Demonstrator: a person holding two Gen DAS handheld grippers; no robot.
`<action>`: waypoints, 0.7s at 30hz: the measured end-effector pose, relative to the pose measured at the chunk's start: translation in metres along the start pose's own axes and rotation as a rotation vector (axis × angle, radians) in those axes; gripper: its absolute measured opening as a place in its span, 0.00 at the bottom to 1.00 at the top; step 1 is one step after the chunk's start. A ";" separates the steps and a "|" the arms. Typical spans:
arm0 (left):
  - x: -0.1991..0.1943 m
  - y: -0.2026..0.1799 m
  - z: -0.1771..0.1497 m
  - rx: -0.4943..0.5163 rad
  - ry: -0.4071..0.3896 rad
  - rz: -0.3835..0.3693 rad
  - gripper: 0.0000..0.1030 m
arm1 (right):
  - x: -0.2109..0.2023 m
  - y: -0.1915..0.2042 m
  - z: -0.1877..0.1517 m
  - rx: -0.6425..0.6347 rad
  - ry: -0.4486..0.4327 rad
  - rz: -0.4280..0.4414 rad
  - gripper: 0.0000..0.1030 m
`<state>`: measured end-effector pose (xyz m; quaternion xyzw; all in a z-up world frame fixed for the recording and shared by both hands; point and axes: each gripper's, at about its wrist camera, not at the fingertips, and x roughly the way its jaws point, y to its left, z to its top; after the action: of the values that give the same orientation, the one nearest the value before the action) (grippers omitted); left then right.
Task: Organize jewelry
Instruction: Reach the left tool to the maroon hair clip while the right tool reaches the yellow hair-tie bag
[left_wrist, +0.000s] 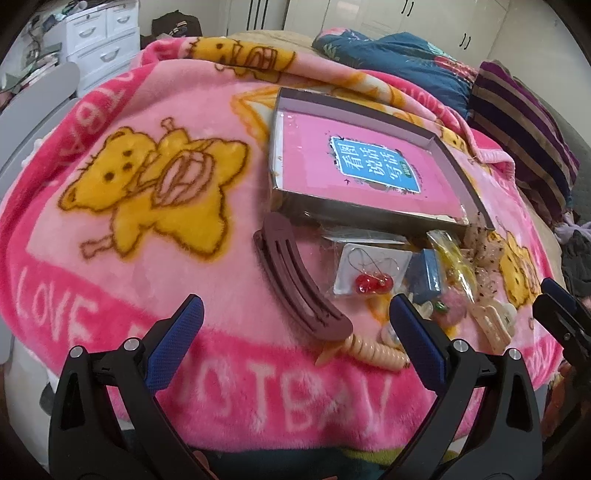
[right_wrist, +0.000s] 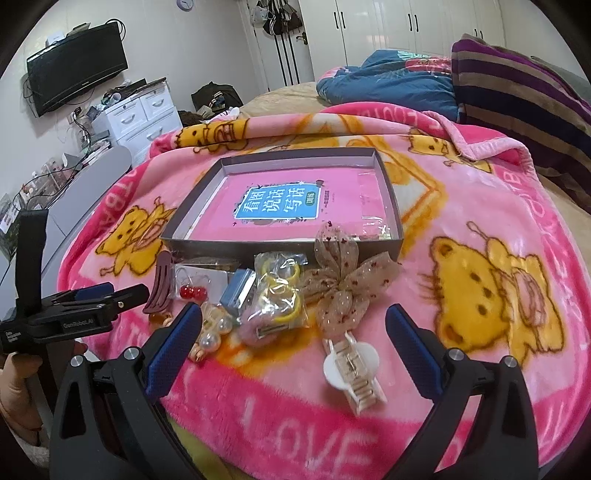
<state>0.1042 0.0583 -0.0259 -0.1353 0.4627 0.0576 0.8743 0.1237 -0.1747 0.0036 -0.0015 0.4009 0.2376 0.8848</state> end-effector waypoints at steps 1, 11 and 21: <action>0.003 -0.001 0.001 0.006 0.005 0.003 0.91 | 0.002 0.000 0.001 0.000 0.003 0.000 0.96; 0.037 0.001 0.000 0.079 0.074 0.056 0.91 | 0.026 0.001 0.010 -0.014 0.025 0.003 0.96; 0.041 0.017 0.003 0.099 0.071 0.116 0.91 | 0.071 0.007 0.011 -0.055 0.135 0.013 0.63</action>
<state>0.1255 0.0749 -0.0609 -0.0671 0.5028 0.0803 0.8580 0.1686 -0.1362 -0.0377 -0.0393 0.4531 0.2537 0.8537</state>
